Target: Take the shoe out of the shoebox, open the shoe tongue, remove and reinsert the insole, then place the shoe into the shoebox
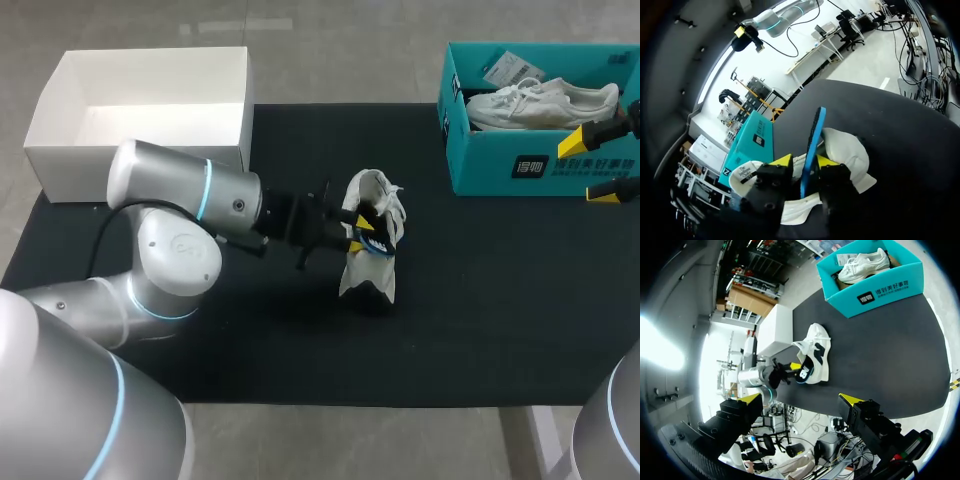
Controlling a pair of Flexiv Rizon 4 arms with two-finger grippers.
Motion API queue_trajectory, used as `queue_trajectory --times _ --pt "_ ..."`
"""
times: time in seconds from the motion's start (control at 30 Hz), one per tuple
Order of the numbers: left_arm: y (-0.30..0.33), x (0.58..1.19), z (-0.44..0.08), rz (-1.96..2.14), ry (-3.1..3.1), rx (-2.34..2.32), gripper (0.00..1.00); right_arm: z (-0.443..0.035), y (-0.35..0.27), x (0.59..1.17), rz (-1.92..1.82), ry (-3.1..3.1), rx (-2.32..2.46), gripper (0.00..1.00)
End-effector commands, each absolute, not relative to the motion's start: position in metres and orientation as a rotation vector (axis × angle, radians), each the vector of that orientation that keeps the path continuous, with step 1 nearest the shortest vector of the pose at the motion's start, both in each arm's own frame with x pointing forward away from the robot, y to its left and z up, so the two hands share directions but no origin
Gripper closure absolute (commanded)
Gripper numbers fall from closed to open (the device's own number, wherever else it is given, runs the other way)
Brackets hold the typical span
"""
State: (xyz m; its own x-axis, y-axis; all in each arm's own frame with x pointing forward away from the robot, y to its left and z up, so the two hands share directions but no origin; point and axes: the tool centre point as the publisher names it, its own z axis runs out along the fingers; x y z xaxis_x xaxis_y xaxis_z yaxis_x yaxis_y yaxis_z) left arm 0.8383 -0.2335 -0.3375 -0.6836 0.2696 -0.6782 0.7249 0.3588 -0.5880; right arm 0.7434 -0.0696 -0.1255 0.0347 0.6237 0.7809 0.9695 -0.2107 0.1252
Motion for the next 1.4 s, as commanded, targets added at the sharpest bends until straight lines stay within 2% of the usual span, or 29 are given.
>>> queue_trajectory --times 0.03,0.83,0.87,0.9,0.93,1.0,1.13,1.3,1.33,1.4 --pt "-0.242 0.843 -0.341 -1.252 2.166 0.875 1.0 -0.126 -0.069 0.743 -1.032 -1.608 -1.877 0.0" --pt "-0.24 0.879 -0.37 -1.06 2.212 0.868 1.0 -0.126 -0.069 0.743 -1.032 -1.608 -1.877 0.0" --pt "-0.239 0.876 -0.368 -1.074 2.213 0.866 0.97 -0.126 -0.069 0.743 -1.032 -1.608 -1.877 0.0" --pt "-0.239 0.874 -0.366 -1.084 2.211 0.865 0.81 -0.126 -0.069 0.743 -1.032 -1.608 -1.877 0.0" --pt "-0.237 0.87 -0.361 -1.126 2.205 0.851 0.6 -0.126 -0.069 0.743 -1.032 -1.608 -1.877 0.0" --pt "-0.235 0.865 -0.355 -1.15 2.193 0.844 0.57 -0.126 -0.069 0.743 -1.032 -1.608 -1.877 0.0" --pt "-0.231 0.853 -0.338 -1.188 2.151 0.841 0.58 -0.126 -0.069 0.743 -1.032 -1.608 -1.877 0.0" --pt "-0.23 0.846 -0.329 -1.19 2.122 0.858 0.67 -0.126 -0.069 0.743 -1.032 -1.608 -1.877 0.0" --pt "-0.231 0.845 -0.328 -1.189 2.119 0.863 0.7 -0.126 -0.069 0.743 -1.032 -1.608 -1.877 0.0" --pt "-0.232 0.843 -0.329 -1.182 2.12 0.885 0.95 -0.126 -0.069 0.743 -1.032 -1.608 -1.877 0.0"
